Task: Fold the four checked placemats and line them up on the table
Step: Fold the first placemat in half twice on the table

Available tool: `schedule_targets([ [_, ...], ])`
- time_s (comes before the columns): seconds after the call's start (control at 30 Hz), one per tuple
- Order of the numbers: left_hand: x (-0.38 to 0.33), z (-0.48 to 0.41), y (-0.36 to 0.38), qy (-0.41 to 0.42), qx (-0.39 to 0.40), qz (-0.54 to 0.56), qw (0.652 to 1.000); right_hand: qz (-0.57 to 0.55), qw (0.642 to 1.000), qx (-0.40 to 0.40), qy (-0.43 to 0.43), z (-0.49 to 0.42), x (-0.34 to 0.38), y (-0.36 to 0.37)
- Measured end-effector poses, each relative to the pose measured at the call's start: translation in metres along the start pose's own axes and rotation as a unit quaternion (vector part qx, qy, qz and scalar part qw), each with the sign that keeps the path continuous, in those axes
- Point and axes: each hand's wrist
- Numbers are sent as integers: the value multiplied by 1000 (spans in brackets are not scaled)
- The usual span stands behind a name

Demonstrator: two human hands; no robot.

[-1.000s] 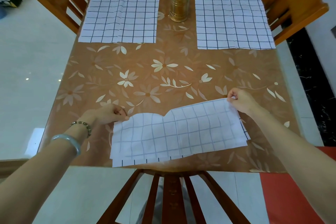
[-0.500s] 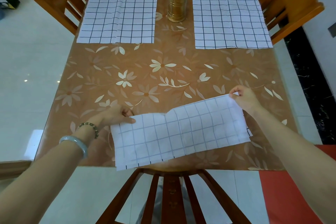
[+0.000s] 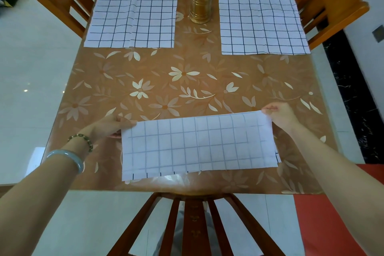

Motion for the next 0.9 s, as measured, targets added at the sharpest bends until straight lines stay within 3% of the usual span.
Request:
schedule_targets([
  [0.2, -5, -4, 9, 21, -101, -30, 994, -7, 1000, -23, 10, 0, -5, -2],
  [0.33, -5, -6, 8, 36, -148, -43, 987, 72, 997, -24, 10, -1, -7, -3],
  [0.4, -5, -9, 11, 49, -192, -72, 978, 107, 992, -64, -21, 4, -2, -1],
  [0.43, -6, -9, 16, 68, -233, -137, 960, 139, 984, -99, -57, 6, 1, 2],
  [0.5, -9, -7, 35, 147, -311, -294, 892, 216, 950, -163, -158, 19, 13, 18],
  [0.57, -15, -5, 67, 242, -288, -352, 857, 252, 907, -194, -276, 33, 27, 52],
  [0.63, -19, -11, 107, 299, -228, -389, 841, 273, 884, -146, -351, 50, 42, 98],
  [0.73, -21, -21, 163, 321, -197, -447, 812, 320, 875, -31, -362, 78, 58, 163],
  [0.9, -16, -26, 193, 263, -188, -452, 831, 377, 871, 50, -312, 97, 51, 200],
])
Point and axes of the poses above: each hand's wrist, its own z-axis away from the middle knuckle, its own y-axis out of the palm, x = y × z
